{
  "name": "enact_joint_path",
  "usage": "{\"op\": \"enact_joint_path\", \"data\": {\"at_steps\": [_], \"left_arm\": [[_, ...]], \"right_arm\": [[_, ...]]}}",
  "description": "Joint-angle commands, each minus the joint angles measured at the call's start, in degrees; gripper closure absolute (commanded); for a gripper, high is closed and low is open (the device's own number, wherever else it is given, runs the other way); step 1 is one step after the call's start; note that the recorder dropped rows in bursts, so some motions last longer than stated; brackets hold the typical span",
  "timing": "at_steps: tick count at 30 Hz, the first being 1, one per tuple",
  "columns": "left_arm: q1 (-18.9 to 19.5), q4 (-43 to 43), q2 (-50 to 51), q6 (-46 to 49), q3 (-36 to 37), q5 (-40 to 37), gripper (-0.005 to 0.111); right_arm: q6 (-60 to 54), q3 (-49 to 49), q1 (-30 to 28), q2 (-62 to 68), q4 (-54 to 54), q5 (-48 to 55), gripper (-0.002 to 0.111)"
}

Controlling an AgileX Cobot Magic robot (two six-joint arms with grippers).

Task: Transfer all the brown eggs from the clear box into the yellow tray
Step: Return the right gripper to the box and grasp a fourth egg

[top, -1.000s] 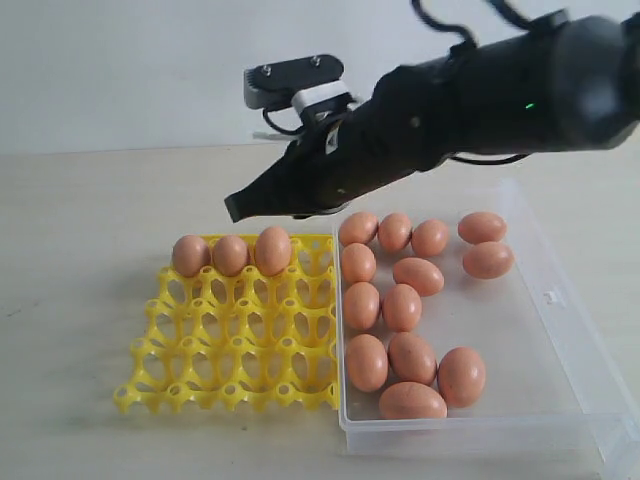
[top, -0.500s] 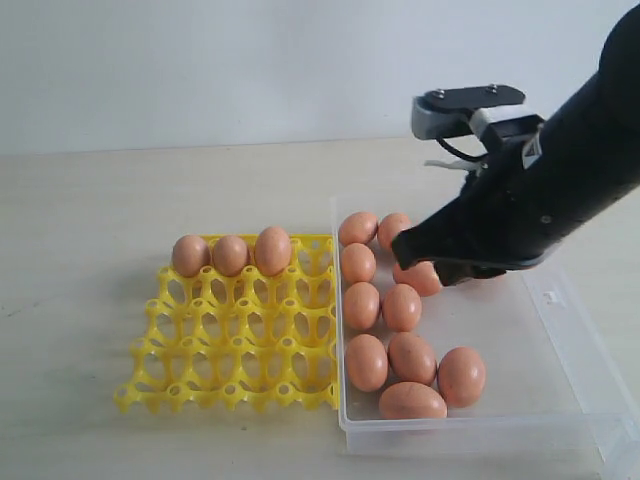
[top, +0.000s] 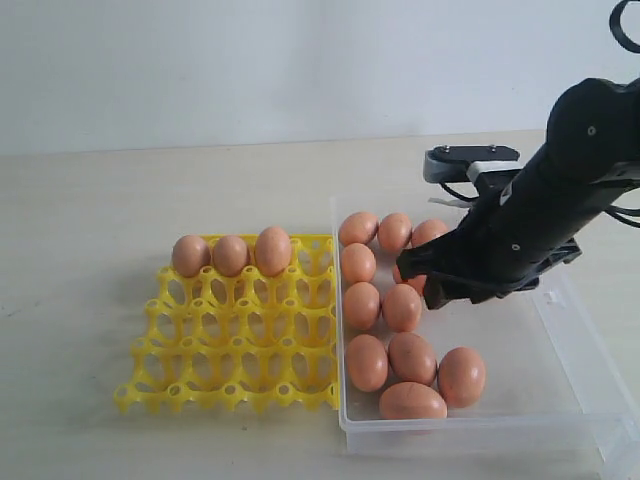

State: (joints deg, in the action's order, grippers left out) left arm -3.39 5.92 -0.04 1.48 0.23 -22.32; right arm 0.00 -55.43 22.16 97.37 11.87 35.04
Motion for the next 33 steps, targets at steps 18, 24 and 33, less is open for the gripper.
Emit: {"op": "enact_joint_path", "data": {"at_steps": [18, 24, 33], "left_arm": [[0.1, -0.1, 0.0, -0.1, -0.2, 0.5, 0.107], [0.1, -0.1, 0.0, -0.1, -0.2, 0.5, 0.107], [0.1, -0.1, 0.0, -0.1, -0.2, 0.5, 0.107]], "right_arm": [[-16.6, -21.5, 2.0, 18.5, -9.6, 4.0, 0.058], [-19.8, -21.6, 2.7, 20.6, -10.5, 3.7, 0.058], [-21.0, -21.6, 3.8, 24.6, -10.7, 3.8, 0.060]]}}
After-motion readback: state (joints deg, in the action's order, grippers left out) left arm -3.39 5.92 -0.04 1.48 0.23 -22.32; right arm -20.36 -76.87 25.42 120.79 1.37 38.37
